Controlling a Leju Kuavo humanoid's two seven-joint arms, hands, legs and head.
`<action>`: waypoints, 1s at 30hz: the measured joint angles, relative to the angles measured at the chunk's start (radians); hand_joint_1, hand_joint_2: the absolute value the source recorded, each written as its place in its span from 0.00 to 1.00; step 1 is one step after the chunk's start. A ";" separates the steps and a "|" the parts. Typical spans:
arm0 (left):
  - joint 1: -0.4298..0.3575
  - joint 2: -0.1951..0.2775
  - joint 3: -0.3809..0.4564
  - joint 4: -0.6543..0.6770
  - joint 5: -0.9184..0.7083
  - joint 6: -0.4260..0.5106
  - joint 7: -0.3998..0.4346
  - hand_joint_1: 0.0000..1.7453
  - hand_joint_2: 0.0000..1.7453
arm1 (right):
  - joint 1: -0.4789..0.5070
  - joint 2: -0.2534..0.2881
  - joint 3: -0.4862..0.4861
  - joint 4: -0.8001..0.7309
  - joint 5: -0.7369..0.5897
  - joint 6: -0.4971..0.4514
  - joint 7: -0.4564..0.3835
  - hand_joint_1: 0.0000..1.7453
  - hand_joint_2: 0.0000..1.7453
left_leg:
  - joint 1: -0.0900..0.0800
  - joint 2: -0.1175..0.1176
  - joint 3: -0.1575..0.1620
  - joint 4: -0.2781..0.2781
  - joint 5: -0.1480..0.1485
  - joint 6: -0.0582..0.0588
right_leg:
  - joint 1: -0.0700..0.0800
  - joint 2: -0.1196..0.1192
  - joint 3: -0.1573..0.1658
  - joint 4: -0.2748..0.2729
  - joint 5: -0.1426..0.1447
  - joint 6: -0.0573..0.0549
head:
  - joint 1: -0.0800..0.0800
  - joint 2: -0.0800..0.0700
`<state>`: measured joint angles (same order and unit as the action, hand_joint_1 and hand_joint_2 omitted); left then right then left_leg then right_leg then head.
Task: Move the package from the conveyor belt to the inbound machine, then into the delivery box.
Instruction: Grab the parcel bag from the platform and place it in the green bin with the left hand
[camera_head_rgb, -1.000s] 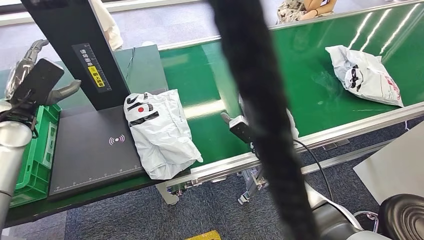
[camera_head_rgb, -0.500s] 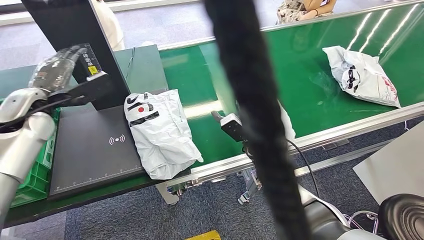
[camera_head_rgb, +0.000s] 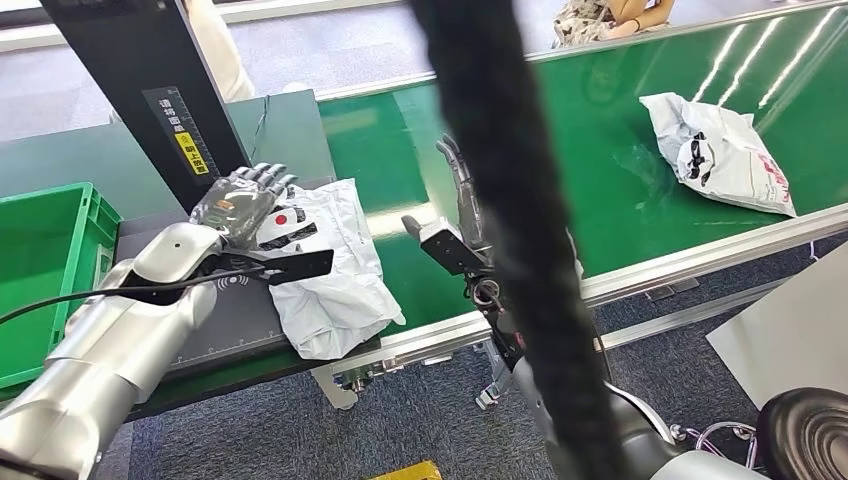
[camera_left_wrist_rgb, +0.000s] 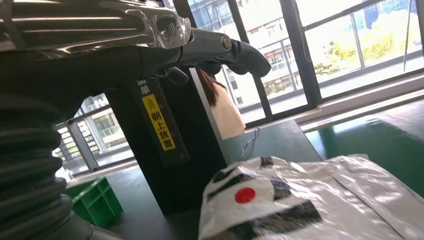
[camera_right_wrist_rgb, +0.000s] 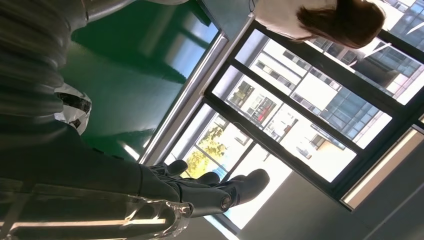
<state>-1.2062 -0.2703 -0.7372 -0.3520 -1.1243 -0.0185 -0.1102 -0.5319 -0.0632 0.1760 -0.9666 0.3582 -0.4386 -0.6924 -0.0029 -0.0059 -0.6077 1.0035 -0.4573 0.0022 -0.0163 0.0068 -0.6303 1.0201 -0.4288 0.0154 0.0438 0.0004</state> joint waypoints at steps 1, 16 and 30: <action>0.009 -0.005 -0.002 0.002 0.007 0.001 -0.004 0.00 1.00 | -0.003 0.002 -0.001 0.004 0.001 0.000 0.000 0.00 1.00 | 0.000 0.000 0.000 0.000 0.000 0.000 | 0.000 0.000 0.000 0.000 0.000 0.000 | 0.000 0.000; 0.117 -0.069 0.042 0.011 0.217 -0.028 -0.046 0.00 1.00 | 0.006 0.024 -0.022 0.008 0.011 -0.003 0.004 0.00 1.00 | 0.000 0.000 0.000 0.000 0.000 0.000 | -0.001 0.000 0.000 0.000 0.000 0.000 | 0.000 0.000; 0.230 -0.056 0.081 0.036 0.334 0.015 -0.068 0.00 1.00 | 0.069 0.034 -0.059 -0.070 0.037 0.009 0.025 0.00 1.00 | 0.000 0.000 0.000 0.000 0.000 0.000 | -0.001 0.000 0.000 0.000 0.000 0.000 | 0.000 0.000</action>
<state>-0.9760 -0.3265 -0.6563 -0.3164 -0.7902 -0.0031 -0.1784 -0.4634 -0.0294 0.1166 -1.0363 0.3948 -0.4300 -0.6669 -0.0029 -0.0059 -0.6078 1.0034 -0.4574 0.0024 -0.0168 0.0068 -0.6303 1.0199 -0.4289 0.0155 0.0439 0.0004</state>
